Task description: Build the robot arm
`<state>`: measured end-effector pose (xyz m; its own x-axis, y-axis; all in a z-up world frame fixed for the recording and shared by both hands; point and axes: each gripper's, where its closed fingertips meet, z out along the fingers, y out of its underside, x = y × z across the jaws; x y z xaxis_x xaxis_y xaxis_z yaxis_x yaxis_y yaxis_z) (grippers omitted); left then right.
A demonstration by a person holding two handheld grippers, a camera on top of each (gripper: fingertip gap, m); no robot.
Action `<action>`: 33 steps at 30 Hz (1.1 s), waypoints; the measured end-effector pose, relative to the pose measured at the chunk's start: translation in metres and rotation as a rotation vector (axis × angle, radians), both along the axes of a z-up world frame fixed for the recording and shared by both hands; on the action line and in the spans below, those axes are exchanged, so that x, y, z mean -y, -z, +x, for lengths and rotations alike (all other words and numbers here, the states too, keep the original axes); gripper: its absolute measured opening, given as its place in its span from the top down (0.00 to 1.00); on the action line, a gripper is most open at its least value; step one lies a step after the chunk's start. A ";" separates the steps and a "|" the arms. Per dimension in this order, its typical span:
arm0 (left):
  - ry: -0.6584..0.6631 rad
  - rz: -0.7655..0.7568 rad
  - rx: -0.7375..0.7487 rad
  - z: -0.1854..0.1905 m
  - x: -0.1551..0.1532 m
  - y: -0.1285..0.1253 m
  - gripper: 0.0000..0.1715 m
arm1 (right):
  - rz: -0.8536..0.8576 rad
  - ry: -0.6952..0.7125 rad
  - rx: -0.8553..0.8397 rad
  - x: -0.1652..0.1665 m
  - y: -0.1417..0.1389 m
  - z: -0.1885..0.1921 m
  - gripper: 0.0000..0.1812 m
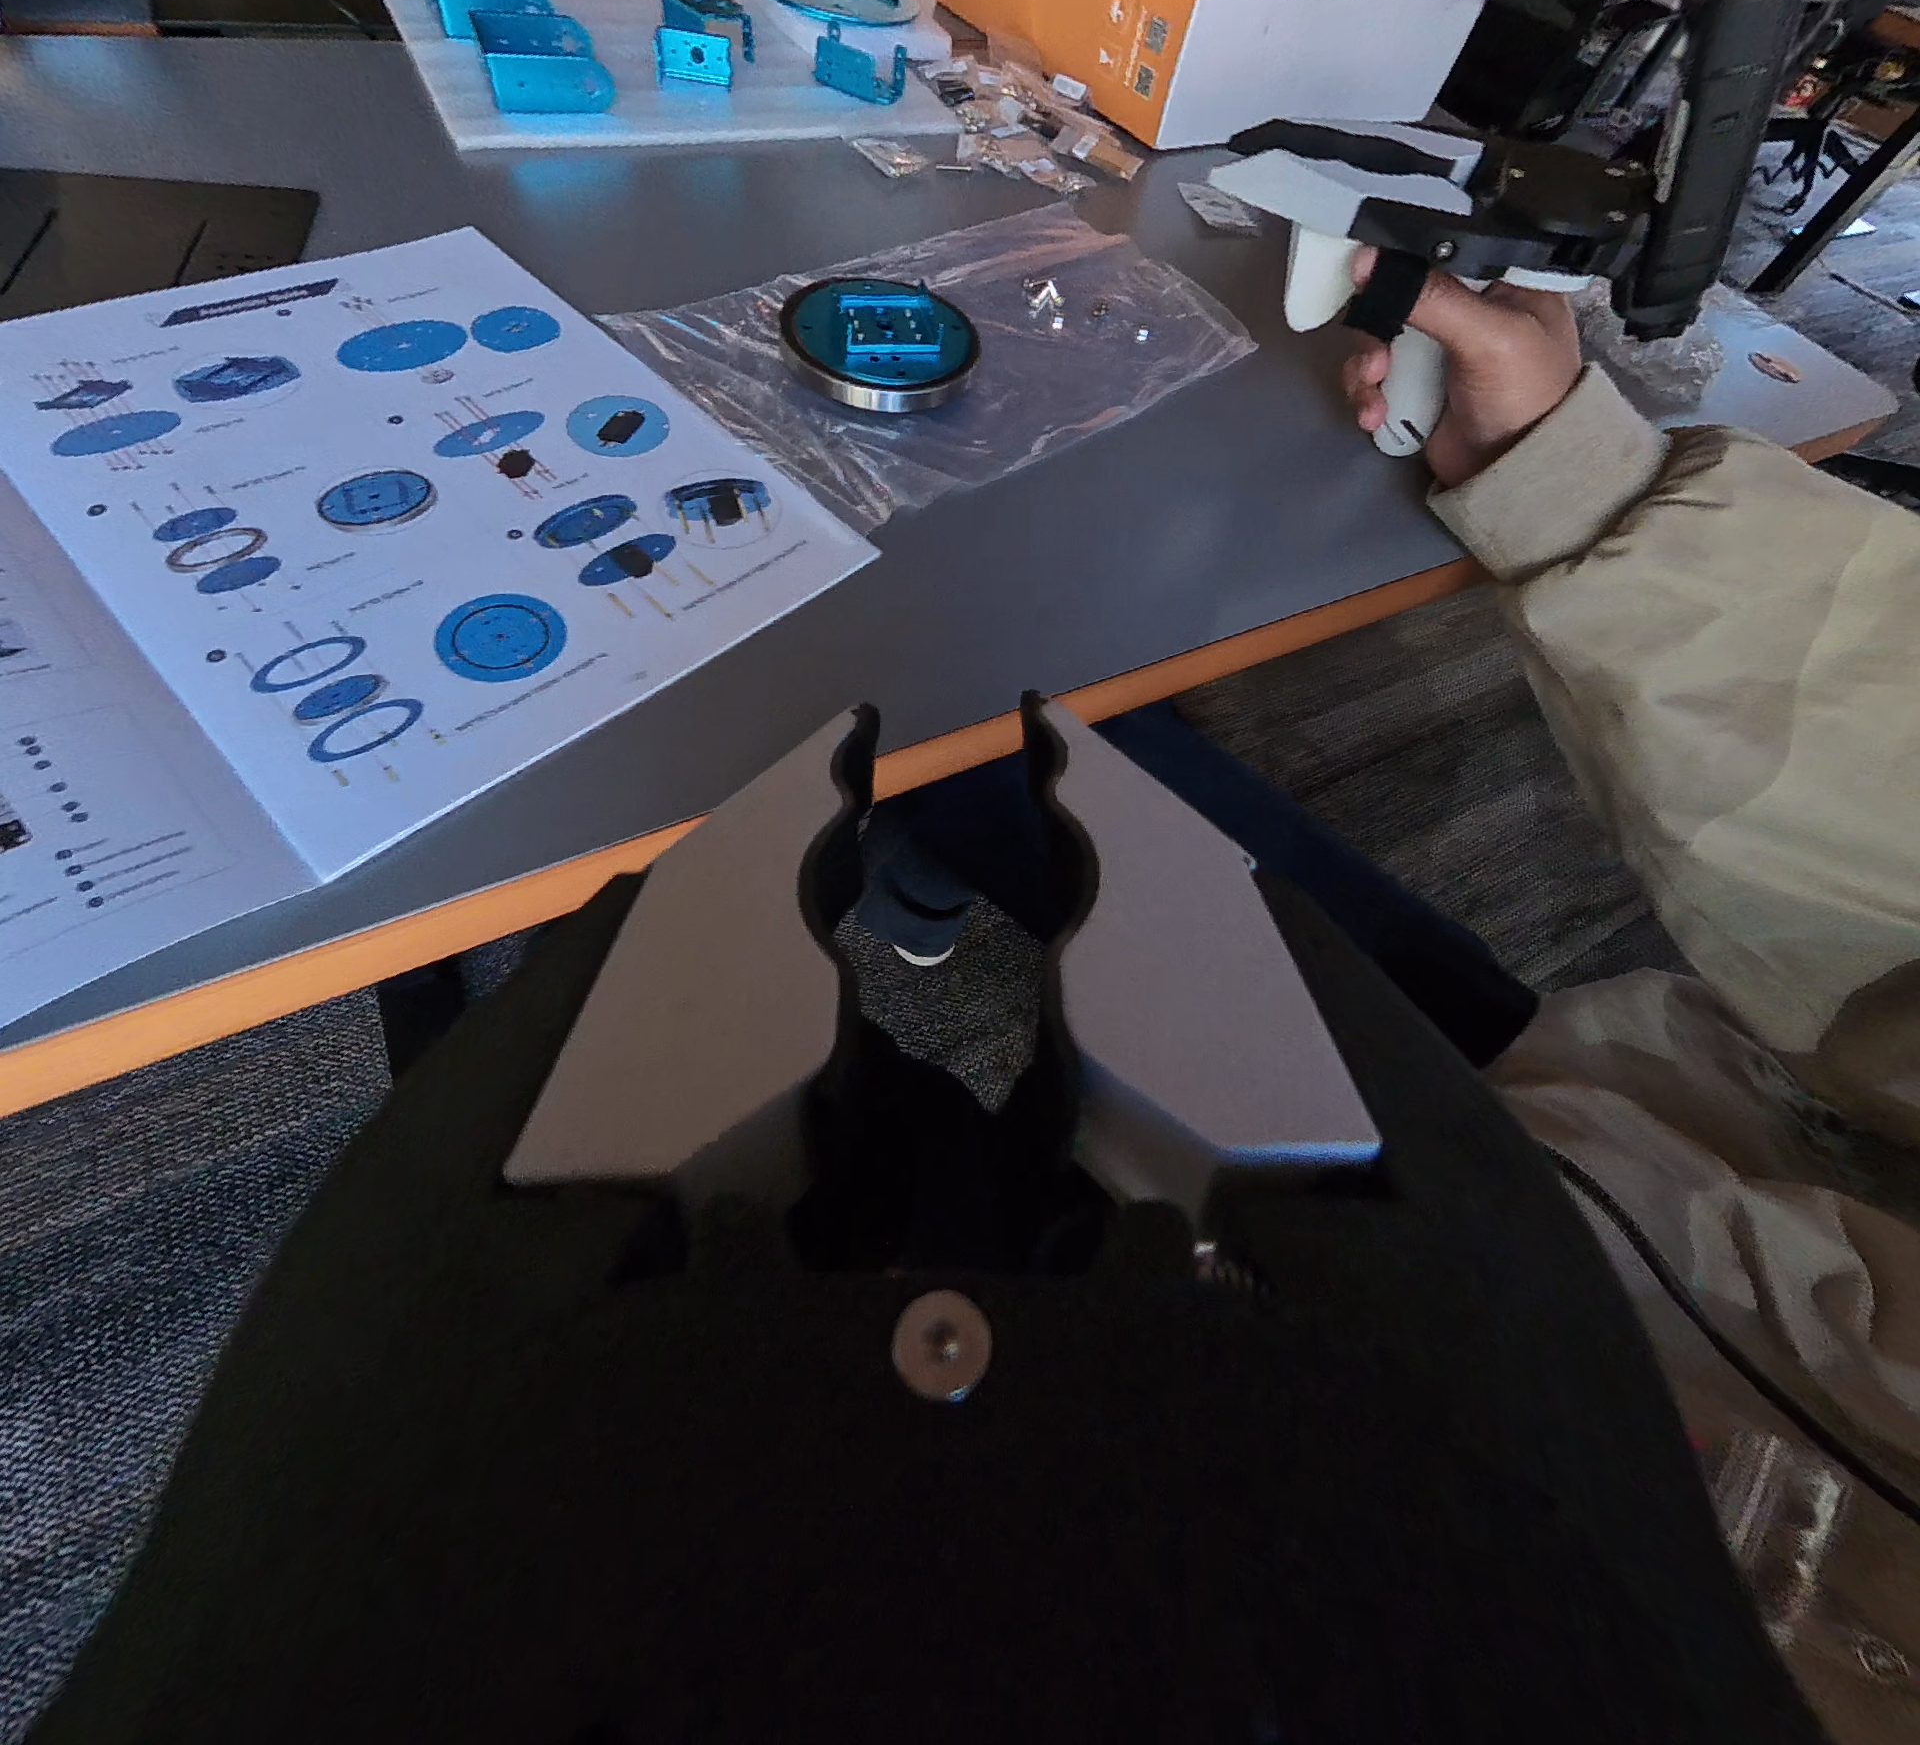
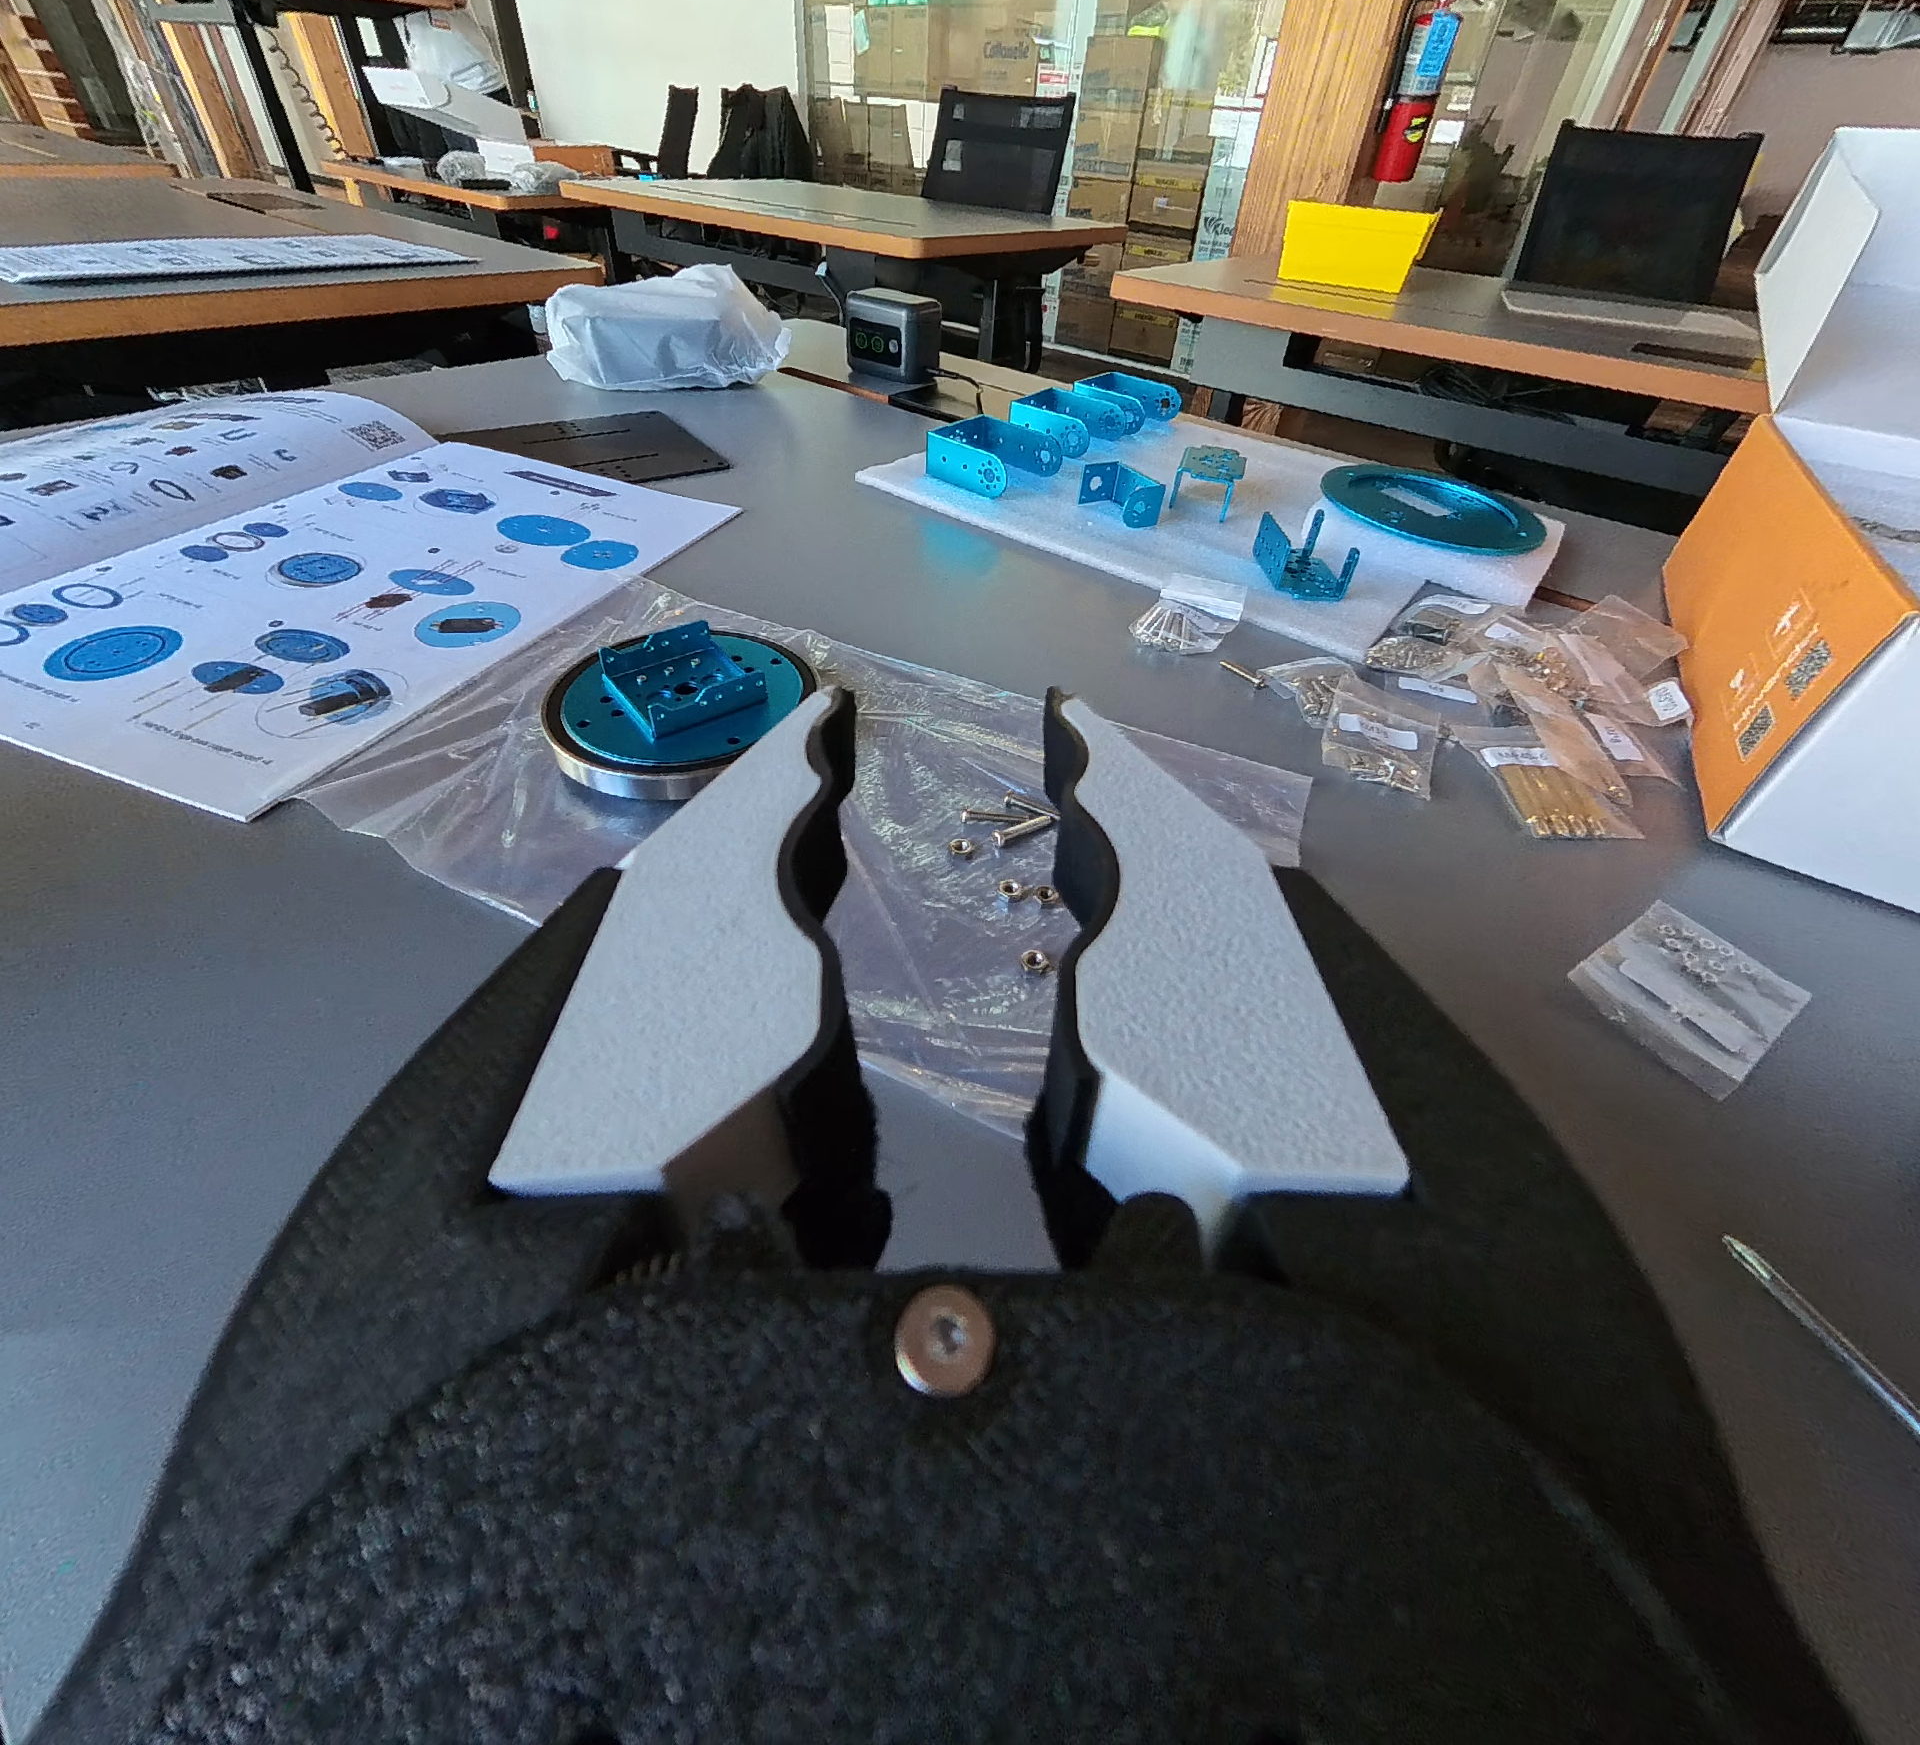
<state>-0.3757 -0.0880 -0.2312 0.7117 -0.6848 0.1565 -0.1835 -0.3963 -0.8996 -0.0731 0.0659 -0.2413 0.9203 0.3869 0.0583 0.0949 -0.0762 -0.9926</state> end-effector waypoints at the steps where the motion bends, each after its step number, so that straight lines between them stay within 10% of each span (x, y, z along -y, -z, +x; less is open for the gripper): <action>1: -0.012 -0.004 0.005 -0.004 -0.003 0.001 0.83 | -0.002 -0.002 -0.001 0.000 0.000 0.000 0.81; 12: -0.104 -0.037 0.000 -0.036 -0.019 0.013 0.83 | -0.077 -0.146 0.026 0.001 0.011 -0.021 0.79; 26: -0.475 -0.009 0.054 -0.192 -0.038 -0.006 0.79 | -0.129 -0.189 0.028 0.000 0.018 -0.026 0.74; 33: -0.420 0.103 -0.033 -0.168 -0.069 -0.045 0.79 | -0.164 -0.190 0.032 -0.002 0.023 -0.027 0.73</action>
<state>-0.5432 -0.0189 -0.1862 0.9355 -0.3452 0.0755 -0.0542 -0.3513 -0.9347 -0.1001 0.0680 -0.2639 0.8289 0.5593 0.0084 0.1539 -0.2136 -0.9647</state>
